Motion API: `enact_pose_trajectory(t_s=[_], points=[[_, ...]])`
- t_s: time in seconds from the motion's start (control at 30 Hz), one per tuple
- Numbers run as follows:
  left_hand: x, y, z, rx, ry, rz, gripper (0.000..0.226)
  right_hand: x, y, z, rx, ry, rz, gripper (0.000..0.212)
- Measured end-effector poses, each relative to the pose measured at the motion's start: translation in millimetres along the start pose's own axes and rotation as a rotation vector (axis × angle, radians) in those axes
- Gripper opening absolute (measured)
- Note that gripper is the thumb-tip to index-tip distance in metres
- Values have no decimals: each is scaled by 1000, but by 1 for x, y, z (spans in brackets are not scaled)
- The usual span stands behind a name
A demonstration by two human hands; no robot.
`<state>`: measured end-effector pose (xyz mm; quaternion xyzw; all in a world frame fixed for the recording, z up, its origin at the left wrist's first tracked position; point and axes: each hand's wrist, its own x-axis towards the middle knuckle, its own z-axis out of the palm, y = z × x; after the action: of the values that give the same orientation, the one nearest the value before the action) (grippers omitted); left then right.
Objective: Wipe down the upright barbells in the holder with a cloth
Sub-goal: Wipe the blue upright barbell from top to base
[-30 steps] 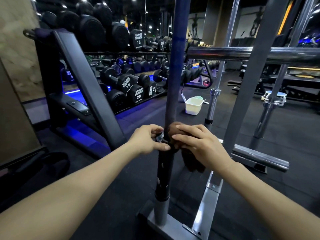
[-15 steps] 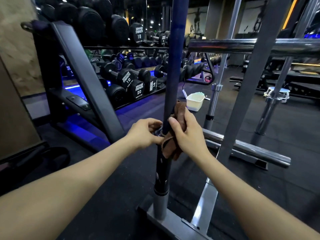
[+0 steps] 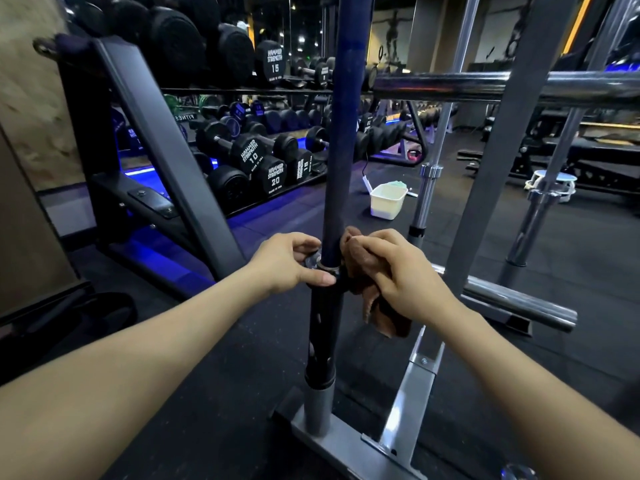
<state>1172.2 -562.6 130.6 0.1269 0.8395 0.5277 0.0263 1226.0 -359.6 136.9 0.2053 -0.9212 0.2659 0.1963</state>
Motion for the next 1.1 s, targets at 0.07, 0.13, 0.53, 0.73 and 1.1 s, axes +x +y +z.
enact_pose_trajectory(t_s=[0.07, 0.13, 0.53, 0.73, 1.1], points=[[-1, -1, 0, -2, 5, -13, 81, 3, -5, -3, 26, -1, 24, 45], [-1, -2, 0, -7, 7, -18, 79, -1, -14, 1, 132, 27, 90, 51], [-3, -2, -1, -31, 20, -3, 91, 35, 6, 22, 160, 45, 208, 28], [-5, 0, 0, 38, 16, 1, 68, 58, 5, 18, 67, -133, 131, 28], [-8, 0, 1, -4, 44, -5, 101, 29, 2, 14, -23, 18, 95, 27]])
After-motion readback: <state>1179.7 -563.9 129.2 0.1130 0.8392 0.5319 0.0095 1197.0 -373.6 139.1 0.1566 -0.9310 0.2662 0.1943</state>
